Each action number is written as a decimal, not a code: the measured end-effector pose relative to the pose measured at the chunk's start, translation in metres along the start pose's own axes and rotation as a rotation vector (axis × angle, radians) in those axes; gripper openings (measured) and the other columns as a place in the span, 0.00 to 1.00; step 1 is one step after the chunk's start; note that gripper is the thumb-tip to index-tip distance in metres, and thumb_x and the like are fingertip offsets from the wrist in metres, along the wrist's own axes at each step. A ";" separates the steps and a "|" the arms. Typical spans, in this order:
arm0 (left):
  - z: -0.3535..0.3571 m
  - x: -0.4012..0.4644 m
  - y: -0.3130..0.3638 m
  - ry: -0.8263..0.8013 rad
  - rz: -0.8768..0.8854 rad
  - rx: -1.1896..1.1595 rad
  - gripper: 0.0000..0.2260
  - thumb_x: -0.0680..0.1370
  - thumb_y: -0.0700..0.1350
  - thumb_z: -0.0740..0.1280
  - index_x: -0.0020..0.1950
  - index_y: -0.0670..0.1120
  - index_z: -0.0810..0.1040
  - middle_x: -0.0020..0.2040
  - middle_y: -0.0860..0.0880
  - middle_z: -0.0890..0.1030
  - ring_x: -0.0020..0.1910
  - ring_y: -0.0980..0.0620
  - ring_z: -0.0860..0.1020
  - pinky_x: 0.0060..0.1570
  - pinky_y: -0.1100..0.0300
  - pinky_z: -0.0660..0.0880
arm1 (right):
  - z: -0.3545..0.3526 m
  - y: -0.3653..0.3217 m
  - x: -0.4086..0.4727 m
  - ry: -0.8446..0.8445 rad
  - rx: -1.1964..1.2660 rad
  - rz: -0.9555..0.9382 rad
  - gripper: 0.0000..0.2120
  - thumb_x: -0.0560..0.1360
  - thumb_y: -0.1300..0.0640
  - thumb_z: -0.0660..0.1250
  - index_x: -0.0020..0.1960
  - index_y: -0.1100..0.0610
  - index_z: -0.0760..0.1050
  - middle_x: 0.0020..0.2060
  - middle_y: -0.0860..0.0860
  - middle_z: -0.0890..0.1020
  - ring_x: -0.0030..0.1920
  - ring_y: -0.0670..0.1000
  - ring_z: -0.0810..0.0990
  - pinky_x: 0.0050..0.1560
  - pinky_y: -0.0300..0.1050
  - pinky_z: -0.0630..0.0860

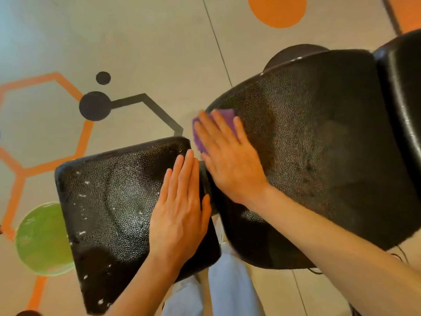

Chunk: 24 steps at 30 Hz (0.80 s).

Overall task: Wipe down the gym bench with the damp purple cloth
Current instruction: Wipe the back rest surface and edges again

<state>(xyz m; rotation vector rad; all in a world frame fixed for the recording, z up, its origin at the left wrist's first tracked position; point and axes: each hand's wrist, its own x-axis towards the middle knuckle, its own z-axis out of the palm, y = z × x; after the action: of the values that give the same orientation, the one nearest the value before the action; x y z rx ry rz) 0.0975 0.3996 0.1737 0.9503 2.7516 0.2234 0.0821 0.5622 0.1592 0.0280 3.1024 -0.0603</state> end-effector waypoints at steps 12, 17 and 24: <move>0.000 -0.001 0.000 0.044 0.009 -0.024 0.31 0.80 0.49 0.60 0.79 0.37 0.54 0.80 0.41 0.55 0.80 0.44 0.53 0.78 0.48 0.55 | 0.000 -0.010 -0.034 -0.083 0.045 -0.178 0.25 0.82 0.52 0.48 0.78 0.57 0.52 0.78 0.51 0.53 0.78 0.53 0.48 0.77 0.56 0.49; -0.006 -0.001 -0.001 0.048 0.006 -0.073 0.30 0.81 0.51 0.58 0.79 0.38 0.55 0.80 0.42 0.54 0.80 0.46 0.51 0.78 0.49 0.51 | -0.008 0.007 0.013 -0.047 0.029 -0.044 0.26 0.81 0.53 0.48 0.78 0.58 0.54 0.78 0.54 0.55 0.78 0.54 0.50 0.77 0.57 0.49; -0.006 -0.037 -0.012 0.053 -0.044 -0.089 0.31 0.80 0.51 0.59 0.78 0.37 0.56 0.80 0.40 0.55 0.80 0.43 0.51 0.78 0.49 0.50 | 0.001 -0.009 -0.085 -0.178 0.005 -0.254 0.23 0.77 0.54 0.55 0.72 0.55 0.67 0.75 0.50 0.62 0.77 0.53 0.53 0.76 0.55 0.45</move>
<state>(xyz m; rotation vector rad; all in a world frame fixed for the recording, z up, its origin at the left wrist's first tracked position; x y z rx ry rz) 0.1176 0.3670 0.1827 0.8718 2.7813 0.3655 0.1671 0.5521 0.1614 -0.3507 2.9093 -0.0741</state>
